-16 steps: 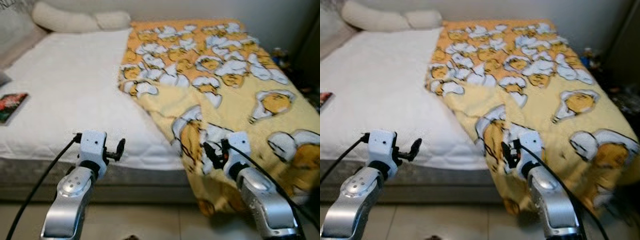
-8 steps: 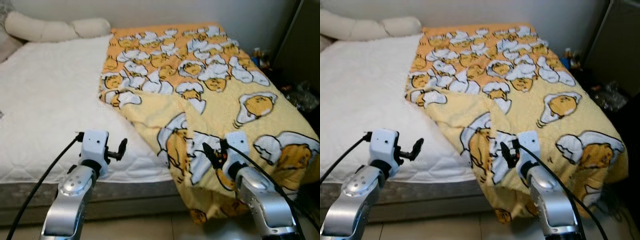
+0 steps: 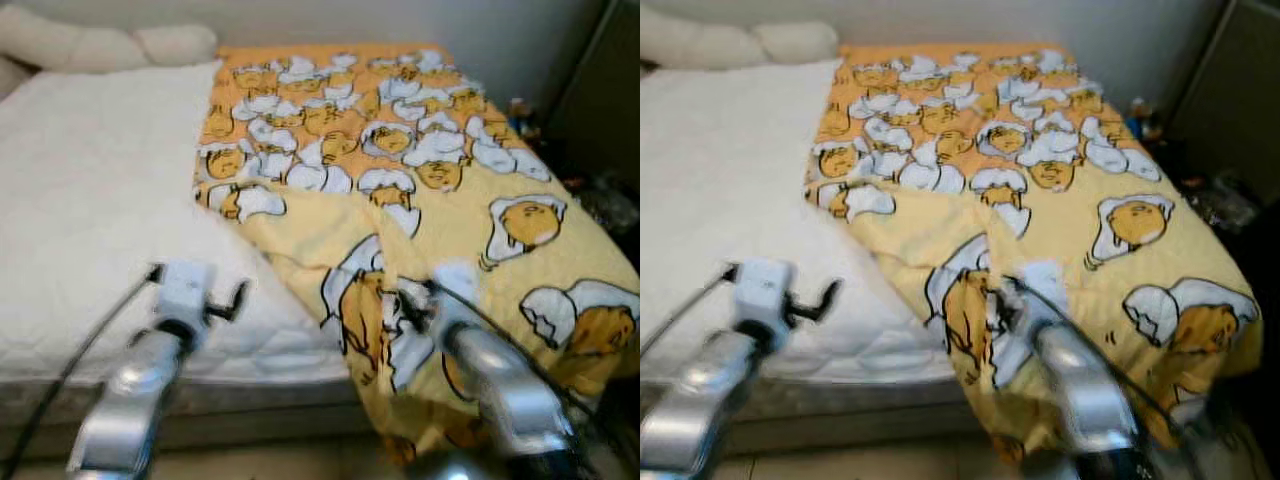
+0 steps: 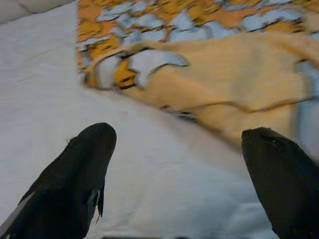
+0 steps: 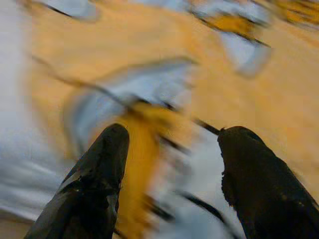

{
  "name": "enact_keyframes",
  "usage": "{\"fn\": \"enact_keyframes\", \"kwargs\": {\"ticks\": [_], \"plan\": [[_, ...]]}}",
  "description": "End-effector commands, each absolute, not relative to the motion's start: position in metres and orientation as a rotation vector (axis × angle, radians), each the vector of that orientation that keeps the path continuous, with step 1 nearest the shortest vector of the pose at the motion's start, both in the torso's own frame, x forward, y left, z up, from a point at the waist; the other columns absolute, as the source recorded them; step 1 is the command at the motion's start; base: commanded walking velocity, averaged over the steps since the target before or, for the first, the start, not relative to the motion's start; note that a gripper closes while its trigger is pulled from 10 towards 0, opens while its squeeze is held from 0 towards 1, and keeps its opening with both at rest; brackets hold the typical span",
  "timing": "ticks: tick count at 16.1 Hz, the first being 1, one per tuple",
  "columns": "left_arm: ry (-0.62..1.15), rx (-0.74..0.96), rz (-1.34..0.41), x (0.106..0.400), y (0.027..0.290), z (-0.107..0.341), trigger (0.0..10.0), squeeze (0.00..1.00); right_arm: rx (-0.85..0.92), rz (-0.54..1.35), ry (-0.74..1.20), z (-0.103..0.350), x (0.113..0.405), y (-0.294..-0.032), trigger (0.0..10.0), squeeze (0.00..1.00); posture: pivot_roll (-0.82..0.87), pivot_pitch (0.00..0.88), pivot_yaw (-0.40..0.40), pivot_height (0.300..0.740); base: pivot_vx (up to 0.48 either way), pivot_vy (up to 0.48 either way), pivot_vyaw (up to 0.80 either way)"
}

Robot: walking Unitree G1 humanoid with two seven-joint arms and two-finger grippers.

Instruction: Clean up the room

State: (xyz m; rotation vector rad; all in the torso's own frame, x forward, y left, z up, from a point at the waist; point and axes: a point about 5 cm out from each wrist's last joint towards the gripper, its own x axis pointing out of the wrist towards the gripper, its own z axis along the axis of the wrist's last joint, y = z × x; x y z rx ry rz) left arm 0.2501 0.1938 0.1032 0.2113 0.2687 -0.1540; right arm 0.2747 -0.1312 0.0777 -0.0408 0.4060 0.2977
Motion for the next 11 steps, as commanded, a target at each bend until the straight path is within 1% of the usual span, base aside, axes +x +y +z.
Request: {"fn": "enact_keyframes", "kwargs": {"ticks": [1, 4, 5, 6, 9, 10, 11], "plan": [[0.249, 0.220, -0.190, 0.254, 0.187, 0.110, 10.0, 1.00, -0.061, 0.276, 0.425, 0.077, 0.273, -0.141, 10.0, 0.00, -0.09, 0.000, 0.027, 0.740, 0.281, 0.000, 0.00], [0.262, 0.262, -0.290, 0.257, 0.176, 0.112, 10.0, 1.00, -0.055, 0.263, 0.533, 0.066, 0.272, -0.150, 10.0, 0.00, -0.10, 0.000, 0.025, 0.740, 0.000, 0.000, 0.00], [0.268, 0.276, -0.319, 0.257, 0.174, 0.112, 10.0, 1.00, -0.045, 0.265, 0.560, 0.063, 0.273, -0.152, 10.0, 0.50, -0.10, 0.000, 0.029, 0.740, 0.000, 0.000, 0.00], [0.276, 0.292, -0.387, 0.259, 0.169, 0.113, 10.0, 1.00, 0.000, 0.240, 0.620, 0.057, 0.278, -0.157, 10.0, 1.00, -0.11, 0.000, 0.038, 0.740, 0.000, 0.000, 0.00], [0.328, 0.280, -0.529, 0.262, 0.159, 0.113, 10.0, 1.00, 0.027, 0.231, 0.754, 0.043, 0.291, -0.161, 10.0, 1.00, -0.13, 0.000, 0.058, 0.740, 0.000, 0.000, 0.00], [0.354, 0.274, -0.627, 0.263, 0.152, 0.113, 10.0, 0.87, 0.011, 0.217, 0.806, 0.038, 0.297, -0.165, 10.0, 1.00, -0.12, 0.000, 0.052, 0.740, 0.000, 0.000, 0.00], [0.368, 0.272, -0.701, 0.264, 0.148, 0.115, 10.0, 0.64, 0.017, 0.203, 0.831, 0.036, 0.302, -0.166, 10.0, 1.00, -0.12, 0.000, 0.040, 0.740, 0.000, 0.000, 0.00]]}}
